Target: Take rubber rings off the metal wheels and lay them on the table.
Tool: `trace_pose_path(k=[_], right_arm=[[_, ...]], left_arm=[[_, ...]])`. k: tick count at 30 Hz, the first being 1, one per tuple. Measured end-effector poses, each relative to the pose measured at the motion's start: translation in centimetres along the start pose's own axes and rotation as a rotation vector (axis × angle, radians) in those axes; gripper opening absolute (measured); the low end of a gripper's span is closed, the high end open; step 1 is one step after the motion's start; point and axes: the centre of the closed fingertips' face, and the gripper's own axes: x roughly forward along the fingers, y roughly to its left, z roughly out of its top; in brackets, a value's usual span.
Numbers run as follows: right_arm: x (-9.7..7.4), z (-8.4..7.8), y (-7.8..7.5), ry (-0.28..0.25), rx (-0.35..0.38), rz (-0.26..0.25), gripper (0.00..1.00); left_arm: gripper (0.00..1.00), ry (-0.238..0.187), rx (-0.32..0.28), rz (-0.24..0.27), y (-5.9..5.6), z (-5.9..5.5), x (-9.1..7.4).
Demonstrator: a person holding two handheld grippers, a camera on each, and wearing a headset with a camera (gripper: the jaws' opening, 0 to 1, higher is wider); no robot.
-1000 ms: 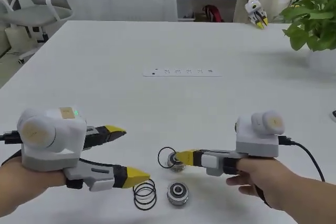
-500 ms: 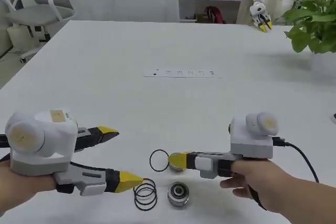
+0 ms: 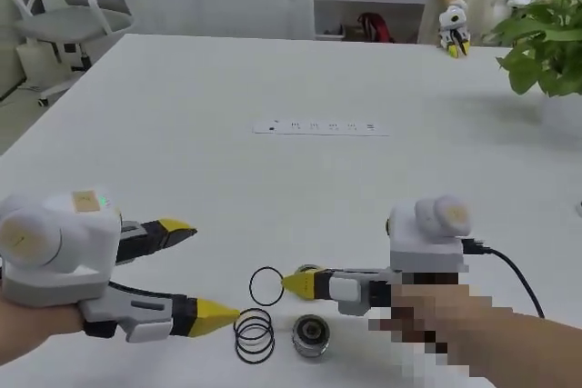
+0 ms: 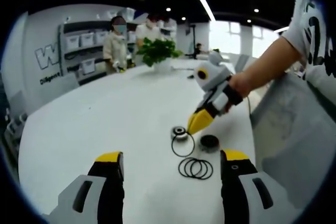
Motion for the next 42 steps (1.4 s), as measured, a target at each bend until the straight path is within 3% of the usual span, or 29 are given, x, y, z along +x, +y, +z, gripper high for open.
trace_pose_path(k=[23, 33, 42], right_arm=[[1.8, -1.7, 1.0, 0.073, -0.001, 0.023, 0.0], [2.1, -2.5, 0.8, 0.105, 0.002, 0.011, 0.0], [2.1, -3.1, 0.0, 0.144, -0.046, -0.041, 0.0]], left_arm=[[0.77, 0.021, 0.006, 0.011, -0.1, -1.2, -1.2], [0.77, 0.029, 0.009, 0.004, -0.4, -1.4, -1.1], [0.76, 0.032, 0.004, 0.008, -0.3, -1.6, -1.2]])
